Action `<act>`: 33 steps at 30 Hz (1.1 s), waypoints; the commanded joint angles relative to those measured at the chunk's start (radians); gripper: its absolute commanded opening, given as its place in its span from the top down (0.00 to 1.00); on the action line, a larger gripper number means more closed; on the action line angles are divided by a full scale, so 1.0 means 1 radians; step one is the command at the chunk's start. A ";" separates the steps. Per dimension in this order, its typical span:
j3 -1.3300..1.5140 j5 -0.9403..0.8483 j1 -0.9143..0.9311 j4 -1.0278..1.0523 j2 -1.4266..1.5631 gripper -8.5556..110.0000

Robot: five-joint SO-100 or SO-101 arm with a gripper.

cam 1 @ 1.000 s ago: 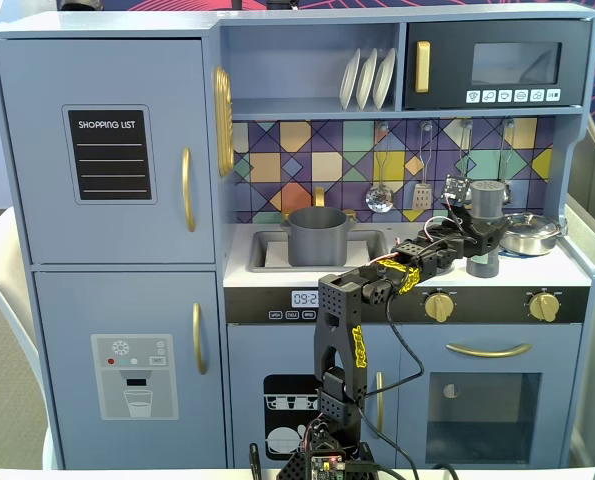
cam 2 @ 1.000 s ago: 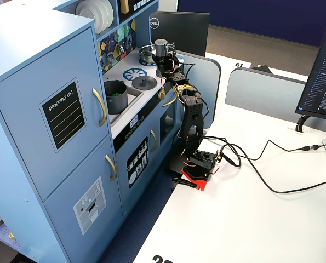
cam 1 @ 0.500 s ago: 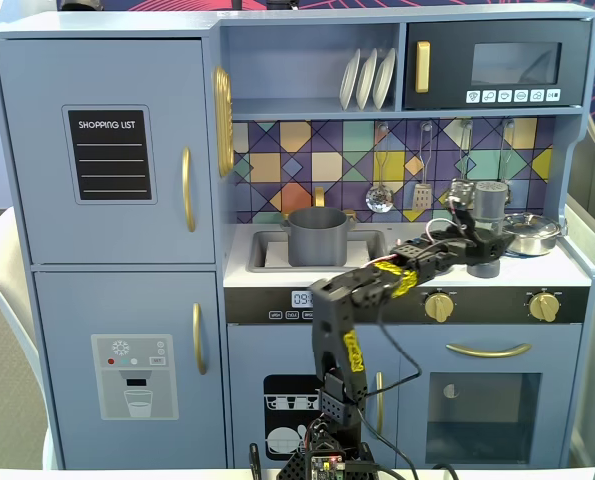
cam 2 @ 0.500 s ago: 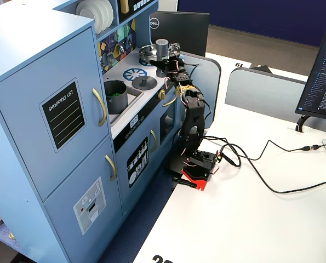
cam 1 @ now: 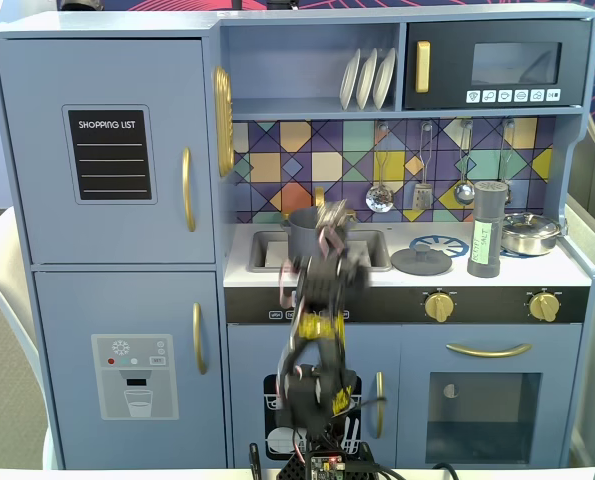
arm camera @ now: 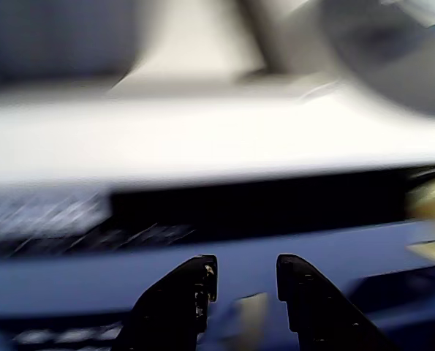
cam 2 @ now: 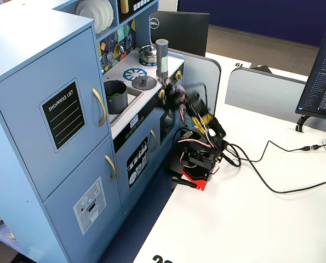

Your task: Put salt in the gray recipient

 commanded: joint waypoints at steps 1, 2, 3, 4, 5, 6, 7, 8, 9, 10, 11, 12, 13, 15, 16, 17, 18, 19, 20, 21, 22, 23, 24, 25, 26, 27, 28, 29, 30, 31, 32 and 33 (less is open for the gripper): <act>0.397 0.008 -0.127 -0.040 0.141 0.93; 0.469 -0.011 -0.141 -0.063 0.152 0.93; 0.531 0.006 -0.155 -0.095 0.161 0.93; 0.588 0.023 -0.166 -0.127 0.170 0.93; 0.634 0.026 -0.173 -0.146 0.179 0.93; 0.673 0.025 -0.181 -0.152 0.195 0.93; 0.706 0.026 -0.190 -0.149 0.219 0.93; 0.733 0.029 -0.198 -0.132 0.249 0.93; 0.759 0.032 -0.206 -0.110 0.281 0.93; 0.759 0.034 -0.219 -0.072 0.281 0.93; 0.759 0.067 -0.244 -0.044 0.279 0.93; 0.759 0.067 -0.261 -0.008 0.281 0.93; 0.759 0.055 -0.279 0.032 0.281 0.93; 0.759 0.005 -0.304 0.103 0.281 0.91; 0.759 0.046 -0.305 0.109 0.281 0.91; 0.759 0.080 -0.302 0.107 0.281 0.91; 0.759 0.077 -0.301 0.107 0.281 0.90; 0.759 0.077 -0.301 0.107 0.281 0.90; 0.759 0.077 -0.302 0.107 0.281 0.90; 0.759 0.077 -0.305 0.107 0.281 0.90; 0.759 0.077 -0.305 0.107 0.281 0.89; 0.759 0.077 -0.305 0.107 0.281 0.89; 0.759 0.077 -0.307 0.107 0.281 0.89; 0.759 0.077 -0.308 0.107 0.281 0.89; 0.759 0.077 -0.308 0.107 0.281 0.89; 0.759 0.077 -0.308 0.107 0.281 0.89; 0.759 0.077 -0.308 0.107 0.281 0.89; 0.759 0.077 -0.308 0.107 0.281 0.89; 0.759 0.077 -0.308 0.107 0.281 0.89; 0.759 0.077 -0.308 0.107 0.281 0.89; 0.759 0.077 -0.308 0.107 0.281 0.89; 0.759 0.077 -0.308 0.107 0.281 0.89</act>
